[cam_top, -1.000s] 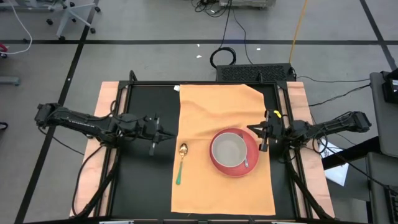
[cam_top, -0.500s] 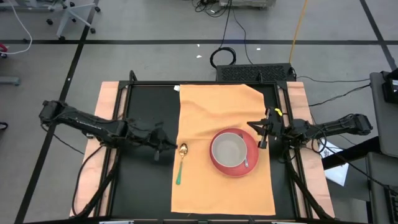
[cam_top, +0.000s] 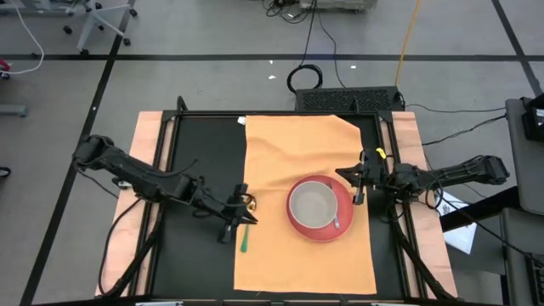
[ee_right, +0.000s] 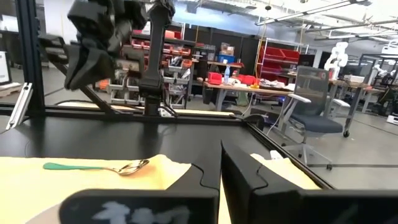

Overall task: Set table place
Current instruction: Put the spoon into the bowl on the napkin

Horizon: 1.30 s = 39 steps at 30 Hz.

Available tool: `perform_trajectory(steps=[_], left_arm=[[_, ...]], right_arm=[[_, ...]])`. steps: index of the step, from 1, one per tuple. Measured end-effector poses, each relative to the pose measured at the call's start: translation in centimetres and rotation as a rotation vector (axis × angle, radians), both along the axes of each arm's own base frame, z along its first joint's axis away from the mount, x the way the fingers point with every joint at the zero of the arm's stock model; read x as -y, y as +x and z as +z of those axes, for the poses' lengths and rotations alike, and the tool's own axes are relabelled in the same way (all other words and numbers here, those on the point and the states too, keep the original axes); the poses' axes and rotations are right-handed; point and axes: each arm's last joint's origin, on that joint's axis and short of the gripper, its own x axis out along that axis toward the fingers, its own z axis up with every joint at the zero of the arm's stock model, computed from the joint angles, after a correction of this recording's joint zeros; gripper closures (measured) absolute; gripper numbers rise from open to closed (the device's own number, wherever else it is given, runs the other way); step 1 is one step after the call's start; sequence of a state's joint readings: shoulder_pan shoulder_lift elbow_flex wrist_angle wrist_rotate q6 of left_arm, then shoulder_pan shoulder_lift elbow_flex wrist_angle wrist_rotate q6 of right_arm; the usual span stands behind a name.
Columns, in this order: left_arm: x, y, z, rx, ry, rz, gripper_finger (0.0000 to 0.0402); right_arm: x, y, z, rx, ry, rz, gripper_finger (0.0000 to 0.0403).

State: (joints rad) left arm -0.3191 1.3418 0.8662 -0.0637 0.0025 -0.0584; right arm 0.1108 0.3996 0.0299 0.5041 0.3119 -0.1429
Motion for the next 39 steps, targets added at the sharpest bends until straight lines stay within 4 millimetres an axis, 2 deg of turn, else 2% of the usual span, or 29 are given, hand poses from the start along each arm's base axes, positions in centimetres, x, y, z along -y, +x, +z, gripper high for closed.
perform_trajectory(steps=[4, 7, 12, 15, 19, 23, 28, 32, 39], left_arm=[[-0.4, 0.3, 1.8, -0.028, 0.072, -0.04, 0.0371], [-0.4, 0.2, 2.3, -0.033, 0.172, -0.103, 0.0371], [-0.4, 0.4, 1.2, -0.094, 0.258, -0.145, 0.0371], [-0.3, 1.1, 1.0, -0.092, 0.18, -0.146, 0.0371], [0.0, 1.5, 0.0, -0.181, 0.031, -0.143, 0.0371], [0.4, 1.6, -1.6, -0.278, 0.047, -0.189, 0.037], [1.1, 1.7, -3.6, -0.349, 0.137, -0.287, 0.037], [1.2, 2.0, -4.9, -0.345, 0.28, -0.375, 0.037], [0.8, 2.3, -5.3, -0.27, 0.603, -0.5, 0.037]], right_arm=[[0.0, 0.0, 0.0, 0.0, 0.001, 0.0, 0.0403], [0.0, 0.0, 0.0, 0.004, 0.021, 0.003, 0.0403], [0.0, 0.0, 0.0, 0.006, 0.029, 0.004, 0.0403], [0.0, 0.0, 0.0, 0.006, 0.032, 0.004, 0.0403], [0.0, 0.0, 0.0, 0.01, 0.051, 0.006, 0.0403], [0.0, 0.0, 0.0, 0.007, 0.051, 0.006, 0.0403], [0.0, 0.0, -0.1, 0.004, 0.056, 0.006, 0.0403], [0.0, 0.0, -0.1, 0.001, 0.068, 0.007, 0.0403], [0.0, 0.0, -0.2, -0.002, 0.068, 0.007, 0.0403]])
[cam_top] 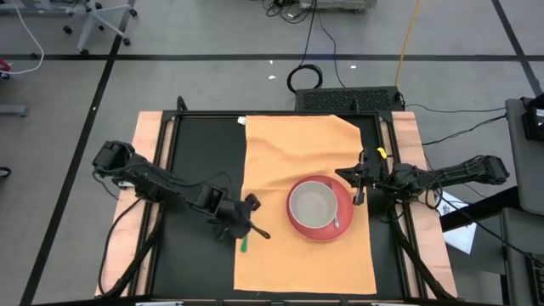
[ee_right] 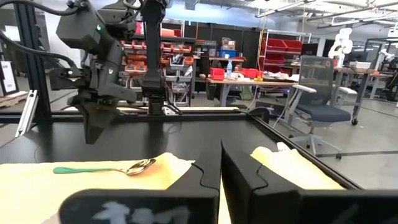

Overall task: Set table place
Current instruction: Put the spoon into the bowl on the napkin

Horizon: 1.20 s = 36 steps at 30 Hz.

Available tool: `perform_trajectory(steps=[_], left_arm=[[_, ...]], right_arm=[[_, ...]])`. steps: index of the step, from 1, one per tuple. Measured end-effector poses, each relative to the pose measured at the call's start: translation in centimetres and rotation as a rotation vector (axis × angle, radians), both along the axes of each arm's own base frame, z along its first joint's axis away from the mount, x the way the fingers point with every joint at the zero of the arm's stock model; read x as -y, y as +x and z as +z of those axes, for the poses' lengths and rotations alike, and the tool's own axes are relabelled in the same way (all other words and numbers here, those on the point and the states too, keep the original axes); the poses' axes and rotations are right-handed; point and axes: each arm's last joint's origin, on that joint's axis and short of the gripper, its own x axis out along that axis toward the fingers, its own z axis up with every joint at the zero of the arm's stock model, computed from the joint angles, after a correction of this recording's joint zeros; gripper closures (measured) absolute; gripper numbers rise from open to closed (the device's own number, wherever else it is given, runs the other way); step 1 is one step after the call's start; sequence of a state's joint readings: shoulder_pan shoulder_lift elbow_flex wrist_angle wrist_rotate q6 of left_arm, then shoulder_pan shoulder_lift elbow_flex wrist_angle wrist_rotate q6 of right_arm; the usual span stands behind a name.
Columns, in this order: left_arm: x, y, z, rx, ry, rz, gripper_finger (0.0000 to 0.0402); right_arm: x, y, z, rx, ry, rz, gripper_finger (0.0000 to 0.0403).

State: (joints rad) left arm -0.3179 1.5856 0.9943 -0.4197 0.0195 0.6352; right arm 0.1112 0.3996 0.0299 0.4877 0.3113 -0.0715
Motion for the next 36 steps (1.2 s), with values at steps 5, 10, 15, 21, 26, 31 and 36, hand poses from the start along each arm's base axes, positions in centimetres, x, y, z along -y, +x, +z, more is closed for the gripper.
perform_trajectory(steps=[5, 10, 15, 21, 26, 31, 36], left_arm=[[-0.7, 0.3, 0.1, 0.032, 0.057, -0.072, 0.037], [-0.9, 0.6, 0.2, 0.053, 0.033, -0.033, 0.037], [-0.3, 1.2, 0.8, 0.143, -0.013, -0.028, 0.0371], [-0.5, 0.7, 0.4, 0.1, 0.07, -0.13, 0.0371], [-0.6, 0.2, -0.9, 0.003, 0.145, -0.224, 0.037], [-0.3, 0.8, -1.8, 0.001, 0.132, -0.243, 0.034], [0.5, 1.0, -2.9, -0.006, 0.195, -0.314, 0.0274]], right_arm=[[0.0, 0.0, 0.0, 0.002, 0.007, 0.0, 0.0403], [0.0, 0.0, 0.0, 0.002, 0.008, 0.0, 0.0403], [0.0, 0.0, 0.0, 0.002, 0.009, 0.001, 0.0403], [0.0, 0.0, 0.0, 0.002, 0.008, 0.001, 0.0403], [0.0, 0.0, 0.0, 0.002, 0.009, 0.0, 0.0403], [0.0, 0.0, 0.0, -0.002, 0.008, 0.0, 0.0403], [0.0, 0.1, -0.1, -0.011, 0.007, 0.0, 0.0403]])
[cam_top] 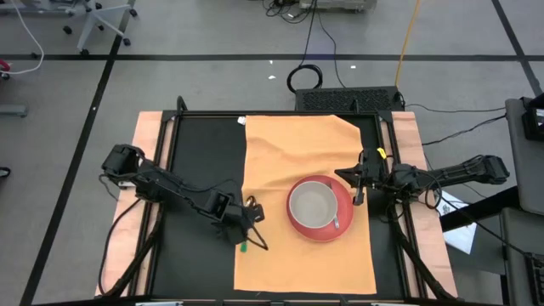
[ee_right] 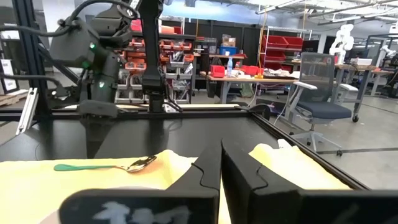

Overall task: Set table place
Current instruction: Put the spoon into the bowl on the napkin

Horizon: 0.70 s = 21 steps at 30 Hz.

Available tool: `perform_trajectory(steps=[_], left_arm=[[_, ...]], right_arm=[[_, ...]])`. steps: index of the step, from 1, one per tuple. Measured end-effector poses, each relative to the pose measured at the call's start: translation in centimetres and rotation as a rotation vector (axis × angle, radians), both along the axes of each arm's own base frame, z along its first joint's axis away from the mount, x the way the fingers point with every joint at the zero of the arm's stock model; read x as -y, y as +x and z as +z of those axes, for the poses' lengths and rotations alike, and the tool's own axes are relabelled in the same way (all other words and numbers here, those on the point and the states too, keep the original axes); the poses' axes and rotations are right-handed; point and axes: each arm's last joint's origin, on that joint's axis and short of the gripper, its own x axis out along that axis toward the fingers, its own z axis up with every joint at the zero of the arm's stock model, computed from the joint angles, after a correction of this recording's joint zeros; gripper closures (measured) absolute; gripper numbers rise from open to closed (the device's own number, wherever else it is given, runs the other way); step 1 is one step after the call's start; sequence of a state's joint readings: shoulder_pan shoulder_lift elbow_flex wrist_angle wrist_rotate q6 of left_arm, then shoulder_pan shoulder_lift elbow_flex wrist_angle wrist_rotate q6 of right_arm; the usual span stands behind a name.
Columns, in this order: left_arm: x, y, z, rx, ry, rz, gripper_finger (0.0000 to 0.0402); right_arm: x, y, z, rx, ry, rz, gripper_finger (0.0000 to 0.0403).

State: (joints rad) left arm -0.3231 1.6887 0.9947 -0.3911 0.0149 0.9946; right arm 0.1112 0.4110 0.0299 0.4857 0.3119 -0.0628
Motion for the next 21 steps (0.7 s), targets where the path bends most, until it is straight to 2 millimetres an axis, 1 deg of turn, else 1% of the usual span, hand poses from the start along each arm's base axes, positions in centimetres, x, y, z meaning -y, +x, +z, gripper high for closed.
perform_trajectory(steps=[3, 5, 9, 13, 15, 17, 19, 21], left_arm=[[0.1, -0.1, -0.1, 0.019, 0.085, -0.021, 0.0237], [0.2, 0.0, 0.0, 0.039, 0.119, -0.069, 0.0219], [0.1, -0.1, 0.0, 0.045, 0.167, -0.116, 0.0205], [-0.1, -0.5, -0.2, 0.008, 0.237, -0.166, 0.0207], [-0.2, -0.5, -0.2, 0.006, 0.271, -0.167, 0.0215], [-0.3, -0.6, 0.1, -0.034, 0.288, -0.166, 0.0226], [-0.3, -0.5, 0.8, -0.063, 0.274, -0.15, 0.0241], [-0.1, 0.0, 1.8, -0.059, 0.199, -0.127, 0.0256]], right_arm=[[0.0, 0.0, -0.1, -0.006, -0.001, 0.0, 0.0403], [0.0, 0.0, -0.1, -0.006, -0.001, 0.0, 0.0403], [0.0, 0.0, -0.1, -0.006, -0.001, 0.0, 0.0403], [0.0, 0.0, -0.1, -0.01, -0.002, 0.0, 0.0403], [0.0, 0.0, -0.1, -0.01, -0.001, 0.0, 0.0403], [0.0, 0.0, -0.1, -0.01, -0.001, 0.0, 0.0403], [0.0, 0.0, -0.1, -0.01, -0.002, 0.0, 0.0403], [0.0, 0.0, -0.1, -0.01, -0.002, 0.0, 0.0403]])
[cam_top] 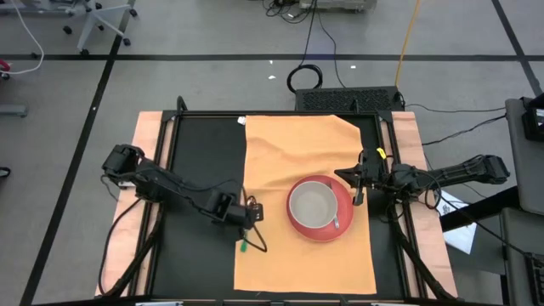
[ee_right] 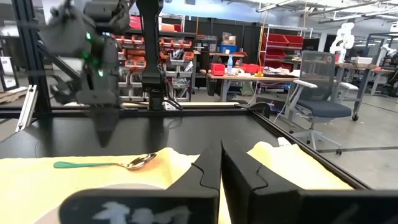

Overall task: Set table place
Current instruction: Put the spoon into the bowl on the napkin

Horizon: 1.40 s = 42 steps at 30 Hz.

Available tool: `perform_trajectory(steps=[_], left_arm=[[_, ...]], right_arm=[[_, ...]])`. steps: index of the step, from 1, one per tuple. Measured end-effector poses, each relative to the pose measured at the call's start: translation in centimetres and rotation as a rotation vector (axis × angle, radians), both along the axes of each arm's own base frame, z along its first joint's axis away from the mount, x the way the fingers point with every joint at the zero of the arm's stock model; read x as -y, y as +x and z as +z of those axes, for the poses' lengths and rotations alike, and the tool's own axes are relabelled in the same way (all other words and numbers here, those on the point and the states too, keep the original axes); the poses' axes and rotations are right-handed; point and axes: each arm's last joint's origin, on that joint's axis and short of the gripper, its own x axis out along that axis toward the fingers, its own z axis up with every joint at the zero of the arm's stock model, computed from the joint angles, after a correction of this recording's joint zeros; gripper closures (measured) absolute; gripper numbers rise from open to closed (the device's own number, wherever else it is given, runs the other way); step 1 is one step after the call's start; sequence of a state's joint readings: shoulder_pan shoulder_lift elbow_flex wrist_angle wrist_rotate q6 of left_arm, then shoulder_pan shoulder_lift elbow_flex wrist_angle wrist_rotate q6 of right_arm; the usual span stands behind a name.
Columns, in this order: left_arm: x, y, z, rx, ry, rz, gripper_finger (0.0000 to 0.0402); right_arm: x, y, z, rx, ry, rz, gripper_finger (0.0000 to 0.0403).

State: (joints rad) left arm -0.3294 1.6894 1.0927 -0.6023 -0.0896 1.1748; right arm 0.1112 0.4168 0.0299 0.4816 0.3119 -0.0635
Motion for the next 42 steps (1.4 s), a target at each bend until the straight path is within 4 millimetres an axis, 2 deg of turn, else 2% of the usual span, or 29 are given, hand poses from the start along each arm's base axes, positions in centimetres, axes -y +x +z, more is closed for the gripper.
perform_trajectory(steps=[5, 7, 11, 16, 23, 27, 33, 42], left_arm=[[0.4, 1.3, 3.0, -0.005, -0.2, 0.033, 0.0286], [0.3, 1.6, 3.4, -0.015, -0.24, 0.039, 0.0289], [-0.3, 1.9, 3.2, -0.033, -0.246, 0.061, 0.0286], [-0.8, 2.6, 1.7, -0.063, -0.225, 0.11, 0.0264], [0.4, 4.2, 1.2, 0.057, -0.286, 0.189, 0.0239], [0.8, 3.7, 1.1, 0.02, -0.262, 0.154, 0.0242], [0.4, 2.6, 0.6, -0.093, -0.189, 0.131, 0.0259], [0.4, 2.3, 0.2, -0.134, -0.174, 0.117, 0.0268]], right_arm=[[0.0, 0.0, 0.0, -0.001, -0.005, -0.001, 0.0403], [0.0, 0.0, 0.0, -0.002, -0.008, -0.001, 0.0403], [0.0, 0.0, 0.0, -0.002, -0.008, -0.001, 0.0403], [0.0, 0.0, 0.0, -0.004, -0.008, -0.001, 0.0403], [0.0, 0.0, -0.2, -0.022, -0.01, -0.001, 0.0403], [0.0, 0.1, -0.3, -0.036, -0.012, -0.001, 0.0403], [0.0, 0.1, -0.4, -0.039, -0.012, -0.001, 0.0403], [0.0, 0.1, -0.3, -0.035, -0.012, -0.001, 0.0403]])
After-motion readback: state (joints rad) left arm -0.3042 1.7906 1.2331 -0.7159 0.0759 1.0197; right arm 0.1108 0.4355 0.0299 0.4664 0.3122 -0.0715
